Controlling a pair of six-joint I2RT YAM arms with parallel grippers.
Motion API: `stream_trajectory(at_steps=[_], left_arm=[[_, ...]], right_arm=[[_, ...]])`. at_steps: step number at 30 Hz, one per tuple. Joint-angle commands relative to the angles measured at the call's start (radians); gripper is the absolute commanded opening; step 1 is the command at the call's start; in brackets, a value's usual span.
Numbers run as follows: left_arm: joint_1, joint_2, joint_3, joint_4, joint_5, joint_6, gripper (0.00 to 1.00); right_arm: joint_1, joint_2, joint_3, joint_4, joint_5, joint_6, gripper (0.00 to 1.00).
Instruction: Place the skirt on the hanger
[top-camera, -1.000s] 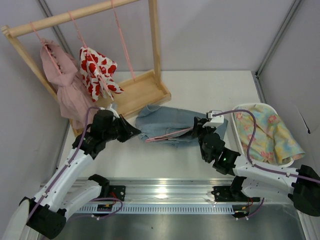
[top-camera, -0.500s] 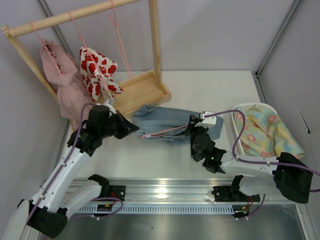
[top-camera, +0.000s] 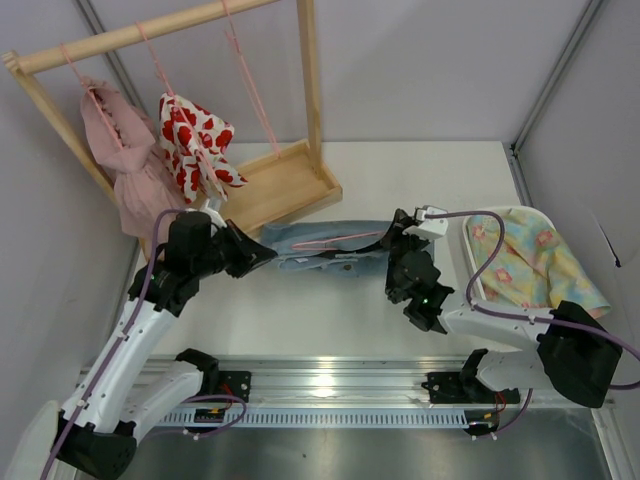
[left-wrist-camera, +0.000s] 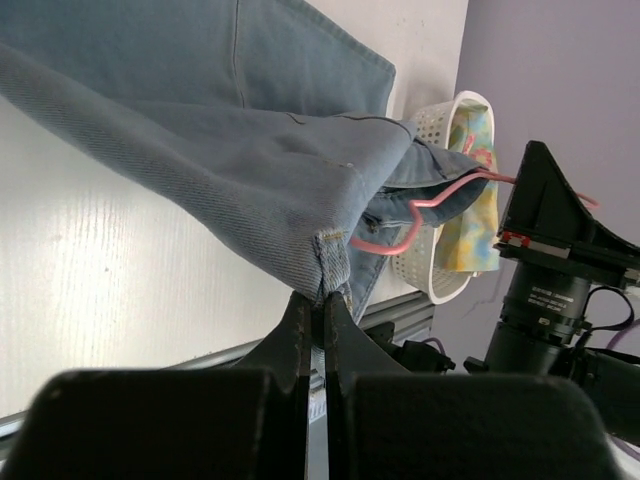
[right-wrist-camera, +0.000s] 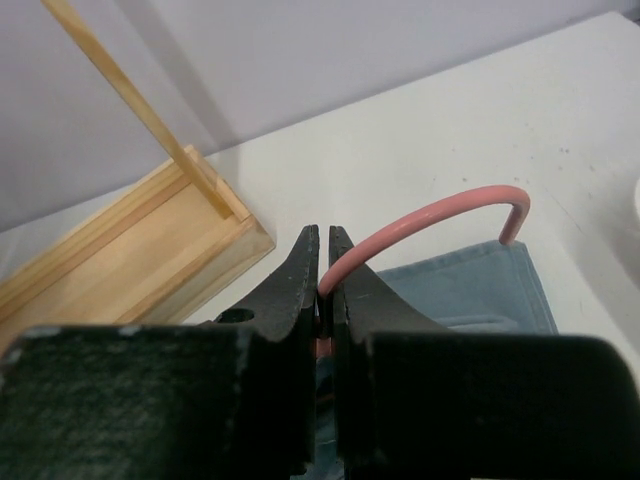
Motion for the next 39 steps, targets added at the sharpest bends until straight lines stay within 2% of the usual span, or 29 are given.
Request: stream_trajectory(at_steps=[1, 4, 8, 11, 12, 15, 18, 22, 29, 39], left_arm=[[0.022, -0.029, 0.059, 0.037, 0.056, -0.053, 0.0], [0.024, -0.014, 0.091, 0.013, 0.036, -0.044, 0.0], [0.05, 0.009, 0.111, 0.001, 0.013, -0.042, 0.0], [0.082, 0.003, 0.105, -0.019, -0.028, -0.038, 0.0], [0.088, -0.004, 0.087, -0.019, -0.036, -0.036, 0.0], [0.111, -0.012, 0.06, -0.018, -0.045, -0.039, 0.0], [0.125, -0.006, 0.05, -0.01, -0.049, -0.044, 0.0], [0.128, 0.02, 0.094, -0.001, -0.041, -0.039, 0.0], [0.133, 0.054, 0.209, -0.032, -0.038, -0.013, 0.0], [0.152, 0.081, 0.229, -0.027, -0.024, -0.018, 0.0]], right_arm=[[-0.003, 0.048, 0.004, 0.117, 0.086, -0.185, 0.0], [0.046, 0.089, -0.034, 0.272, 0.049, -0.274, 0.0], [0.068, 0.092, -0.064, 0.306, 0.067, -0.258, 0.0], [0.053, 0.014, -0.088, 0.233, 0.055, -0.166, 0.0], [0.042, -0.009, -0.088, 0.144, 0.038, -0.132, 0.0], [-0.002, -0.099, -0.101, 0.026, 0.009, -0.034, 0.0], [-0.026, -0.162, -0.139, 0.01, -0.032, -0.025, 0.0], [-0.024, -0.169, -0.148, -0.031, -0.068, -0.009, 0.0], [0.004, -0.075, -0.157, 0.086, -0.064, -0.078, 0.0], [0.028, -0.004, -0.203, 0.262, -0.15, -0.155, 0.0]])
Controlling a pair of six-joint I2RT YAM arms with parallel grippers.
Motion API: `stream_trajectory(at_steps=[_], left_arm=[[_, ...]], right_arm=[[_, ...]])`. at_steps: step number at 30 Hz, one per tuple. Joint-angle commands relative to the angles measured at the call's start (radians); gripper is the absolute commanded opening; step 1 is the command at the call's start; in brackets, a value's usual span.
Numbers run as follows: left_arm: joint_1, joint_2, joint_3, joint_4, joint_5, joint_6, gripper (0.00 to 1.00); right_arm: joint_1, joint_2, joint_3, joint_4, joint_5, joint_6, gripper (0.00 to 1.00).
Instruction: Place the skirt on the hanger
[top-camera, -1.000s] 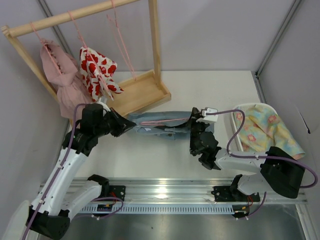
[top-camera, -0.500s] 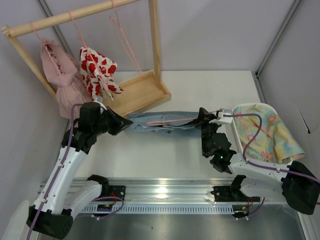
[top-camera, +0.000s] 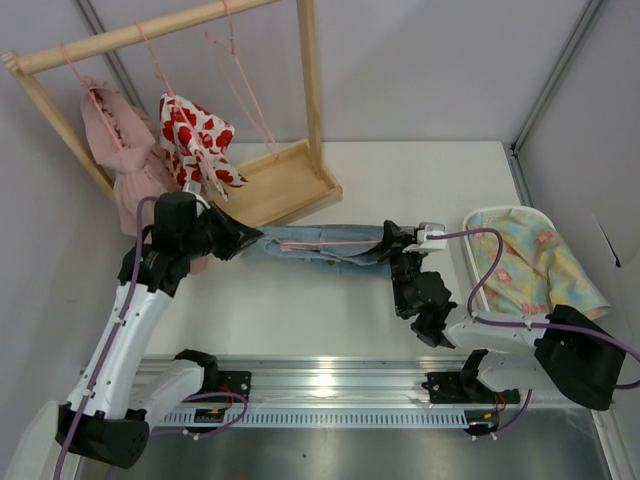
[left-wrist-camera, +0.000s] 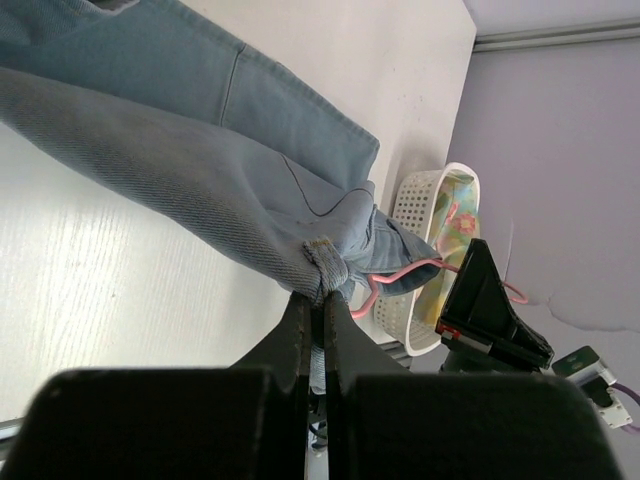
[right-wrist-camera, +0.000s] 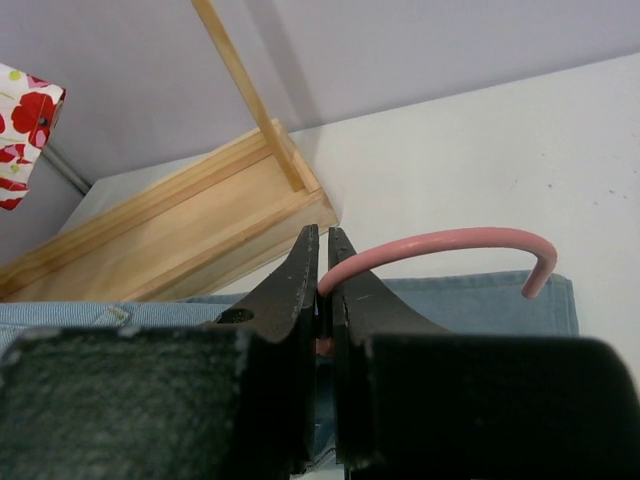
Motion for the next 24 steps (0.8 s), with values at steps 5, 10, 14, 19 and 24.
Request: stream_trajectory(at_steps=[5, 10, 14, 19, 24], left_arm=[[0.031, -0.005, 0.088, 0.058, -0.002, 0.003, 0.0], [0.043, 0.007, 0.09, 0.056, -0.01, 0.008, 0.0], [0.046, 0.009, 0.101, 0.052, -0.013, 0.008, 0.0], [0.049, 0.001, 0.133, 0.015, -0.042, 0.018, 0.0], [0.063, 0.015, 0.183, -0.014, -0.056, 0.034, 0.0]], right_arm=[[0.019, 0.065, -0.02, 0.066, 0.067, -0.14, 0.0], [0.065, 0.155, -0.031, 0.25, 0.059, -0.252, 0.0], [0.075, 0.195, -0.011, 0.275, 0.096, -0.284, 0.0], [0.065, 0.319, 0.126, 0.322, 0.168, -0.355, 0.0], [0.079, 0.43, 0.131, 0.48, 0.041, -0.533, 0.0]])
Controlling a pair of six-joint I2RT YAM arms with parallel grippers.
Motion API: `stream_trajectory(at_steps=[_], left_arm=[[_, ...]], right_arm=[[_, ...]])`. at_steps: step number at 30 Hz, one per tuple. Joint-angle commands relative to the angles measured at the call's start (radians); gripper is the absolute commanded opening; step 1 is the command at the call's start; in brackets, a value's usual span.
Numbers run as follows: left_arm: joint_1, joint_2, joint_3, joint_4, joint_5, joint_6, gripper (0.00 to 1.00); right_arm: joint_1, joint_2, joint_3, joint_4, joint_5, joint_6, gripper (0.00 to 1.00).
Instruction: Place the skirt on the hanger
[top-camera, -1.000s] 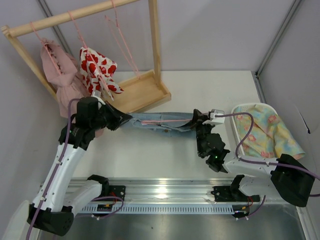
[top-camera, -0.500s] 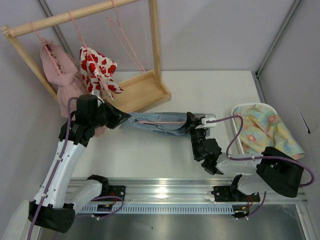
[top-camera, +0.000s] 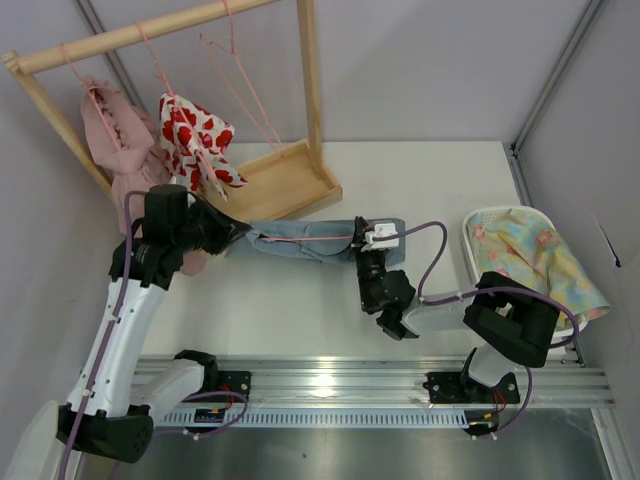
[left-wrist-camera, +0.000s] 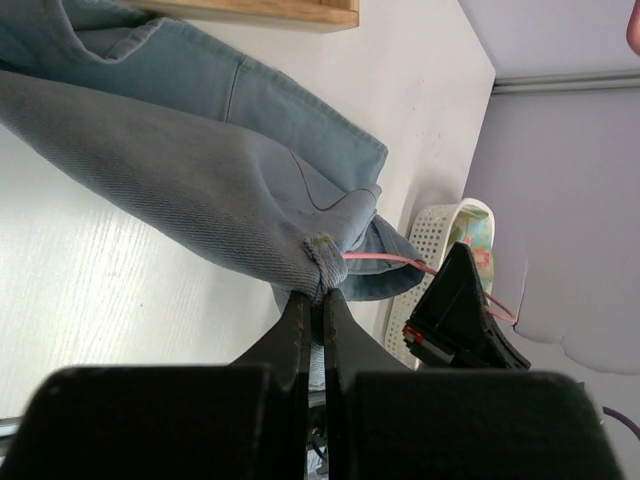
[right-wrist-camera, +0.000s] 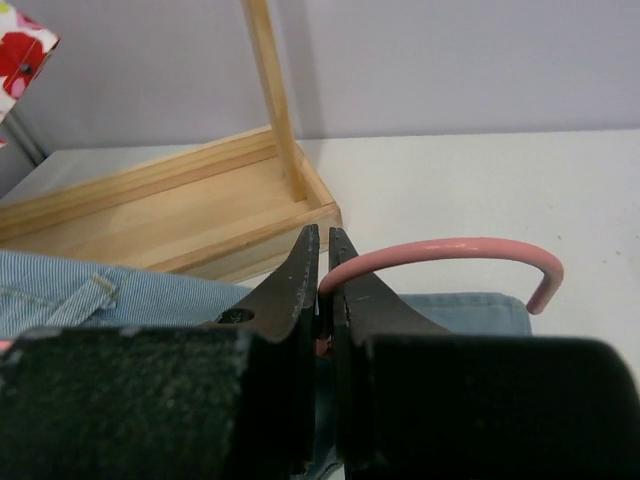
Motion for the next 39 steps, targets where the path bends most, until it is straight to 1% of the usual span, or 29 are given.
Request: stream_trajectory(at_steps=[1, 7, 9, 11, 13, 16, 20, 24, 26, 27, 28, 29, 31, 32, 33, 35, 36, 39], left_arm=[[0.022, -0.01, 0.115, 0.063, 0.002, 0.008, 0.0], [0.027, 0.003, 0.105, 0.045, -0.033, -0.015, 0.0], [0.027, 0.001, 0.088, 0.043, -0.039, -0.031, 0.0], [0.027, -0.005, 0.074, 0.054, -0.048, -0.061, 0.0], [0.027, -0.005, 0.075, 0.068, -0.053, -0.077, 0.0], [0.027, 0.0, 0.104, 0.056, -0.059, -0.063, 0.0], [0.033, 0.016, 0.149, 0.014, -0.093, -0.037, 0.0], [0.054, 0.029, 0.161, 0.026, -0.075, -0.046, 0.0], [0.057, 0.03, 0.183, 0.028, -0.075, -0.055, 0.0], [0.057, 0.029, 0.186, 0.025, -0.076, -0.055, 0.0], [0.057, 0.027, 0.196, 0.02, -0.081, -0.055, 0.0], [0.057, 0.024, 0.21, 0.008, -0.084, -0.055, 0.0], [0.057, 0.007, 0.215, 0.004, -0.088, -0.057, 0.0], [0.059, 0.001, 0.213, 0.0, -0.085, -0.061, 0.0], [0.058, -0.005, 0.212, 0.002, -0.082, -0.063, 0.0], [0.057, -0.017, 0.224, 0.002, -0.062, -0.074, 0.0], [0.059, -0.02, 0.195, 0.007, -0.052, -0.077, 0.0], [0.048, -0.033, 0.192, 0.023, -0.035, -0.075, 0.0]], right_arm=[[-0.005, 0.053, -0.038, 0.149, -0.01, -0.199, 0.0], [0.009, -0.023, -0.08, 0.149, -0.028, -0.128, 0.0], [0.039, -0.04, -0.058, 0.147, -0.038, -0.133, 0.0], [0.07, -0.02, -0.018, 0.147, -0.038, -0.172, 0.0], [0.113, 0.055, 0.055, 0.15, -0.027, -0.238, 0.0], [0.131, 0.136, 0.103, 0.153, -0.025, -0.266, 0.0], [0.138, 0.132, 0.076, 0.155, -0.071, -0.283, 0.0], [0.133, 0.087, 0.026, 0.155, -0.092, -0.309, 0.0], [0.116, 0.087, 0.028, 0.155, -0.024, -0.311, 0.0], [0.104, 0.095, 0.054, 0.154, 0.019, -0.308, 0.0], [0.09, 0.107, 0.072, 0.153, 0.098, -0.312, 0.0], [0.061, 0.137, 0.094, 0.152, 0.137, -0.318, 0.0], [0.027, 0.171, 0.178, 0.152, 0.25, -0.337, 0.0], [0.012, 0.193, 0.207, 0.152, 0.272, -0.343, 0.0], [-0.006, 0.201, 0.256, 0.15, 0.278, -0.352, 0.0], [-0.014, 0.214, 0.304, 0.149, 0.289, -0.38, 0.0], [-0.013, 0.228, 0.327, 0.149, 0.283, -0.393, 0.0], [0.009, 0.251, 0.385, 0.125, 0.229, -0.429, 0.0]])
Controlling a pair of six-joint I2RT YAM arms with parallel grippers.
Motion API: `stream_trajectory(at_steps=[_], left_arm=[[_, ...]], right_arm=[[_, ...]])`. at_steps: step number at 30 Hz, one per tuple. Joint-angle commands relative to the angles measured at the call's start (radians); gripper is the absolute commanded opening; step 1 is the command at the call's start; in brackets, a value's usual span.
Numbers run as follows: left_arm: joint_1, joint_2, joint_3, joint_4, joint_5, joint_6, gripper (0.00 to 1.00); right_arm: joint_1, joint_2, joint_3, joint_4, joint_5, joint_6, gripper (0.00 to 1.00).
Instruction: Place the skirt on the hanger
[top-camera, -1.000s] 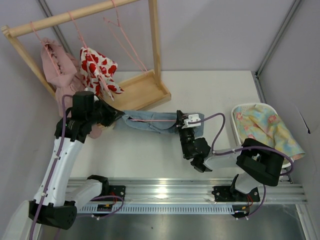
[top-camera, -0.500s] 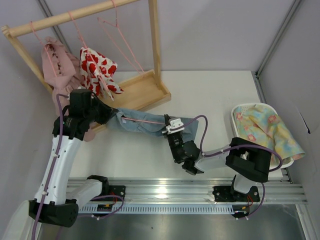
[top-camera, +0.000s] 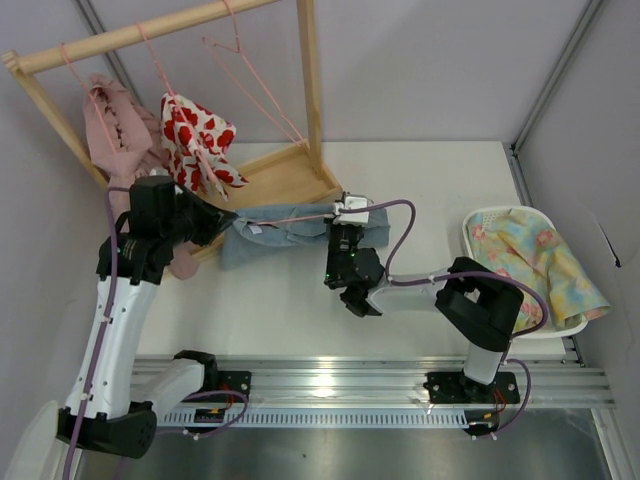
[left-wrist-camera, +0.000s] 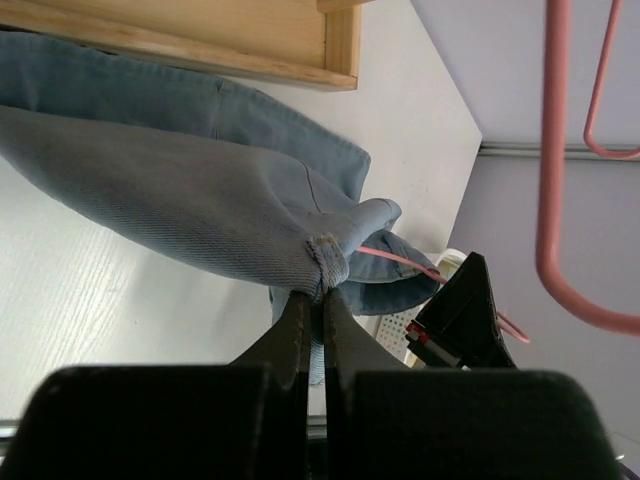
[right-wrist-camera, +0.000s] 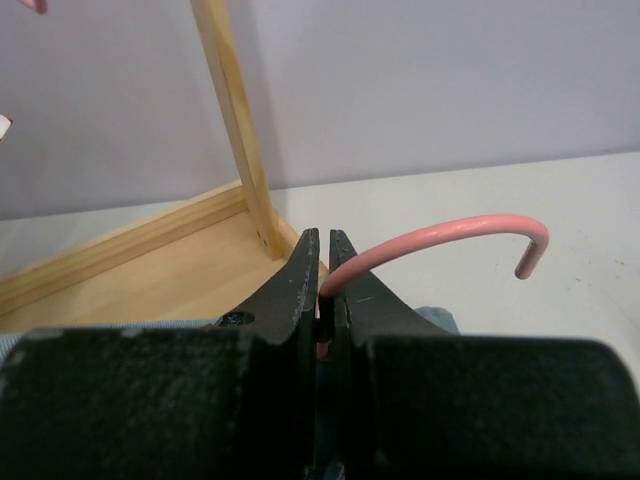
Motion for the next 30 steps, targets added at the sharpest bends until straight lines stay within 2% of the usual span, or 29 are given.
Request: stream_trajectory(at_steps=[1, 3, 6, 8, 11, 14, 17, 18, 20, 21, 24, 28, 30], left_arm=[[-0.004, -0.063, 0.066, 0.109, 0.043, -0.026, 0.0], [-0.024, -0.057, 0.086, 0.103, -0.003, -0.003, 0.0], [-0.069, -0.051, 0.066, 0.123, -0.037, -0.013, 0.0], [-0.09, -0.049, 0.011, 0.186, -0.034, -0.028, 0.0], [-0.168, -0.03, -0.02, 0.204, -0.112, -0.026, 0.0], [-0.26, 0.001, -0.014, 0.183, -0.234, 0.005, 0.0], [-0.343, 0.012, -0.014, 0.166, -0.362, 0.011, 0.0], [-0.369, 0.012, -0.023, 0.165, -0.382, 0.004, 0.0], [-0.386, 0.021, -0.029, 0.172, -0.414, 0.001, 0.0], [-0.4, 0.026, -0.031, 0.178, -0.42, -0.005, 0.0], [-0.431, 0.049, -0.026, 0.22, -0.436, -0.015, 0.0], [-0.468, 0.084, 0.025, 0.269, -0.4, 0.004, 0.0], [-0.475, 0.089, 0.096, 0.266, -0.393, 0.033, 0.0]], right_arm=[[0.005, 0.056, 0.06, 0.079, 0.075, -0.203, 0.0], [0.025, 0.061, 0.074, 0.03, 0.035, -0.205, 0.0], [0.093, 0.062, 0.023, 0.1, -0.074, -0.257, 0.0], [0.123, 0.062, 0.025, 0.099, -0.074, -0.266, 0.0], [0.154, -0.014, -0.015, 0.055, -0.167, -0.225, 0.0], [0.151, -0.138, -0.038, -0.114, -0.211, -0.085, 0.0], [0.121, -0.27, -0.012, -0.359, -0.269, 0.128, 0.0], [0.11, -0.295, 0.029, -0.527, -0.293, 0.245, 0.0], [0.091, -0.338, 0.074, -0.666, -0.335, 0.334, 0.0], [0.078, -0.346, 0.092, -0.759, -0.343, 0.36, 0.0], [0.07, -0.357, 0.161, -0.878, -0.364, 0.414, 0.0], [0.068, -0.329, 0.224, -0.963, -0.418, 0.398, 0.0], [0.067, -0.32, 0.236, -1.002, -0.413, 0.394, 0.0]])
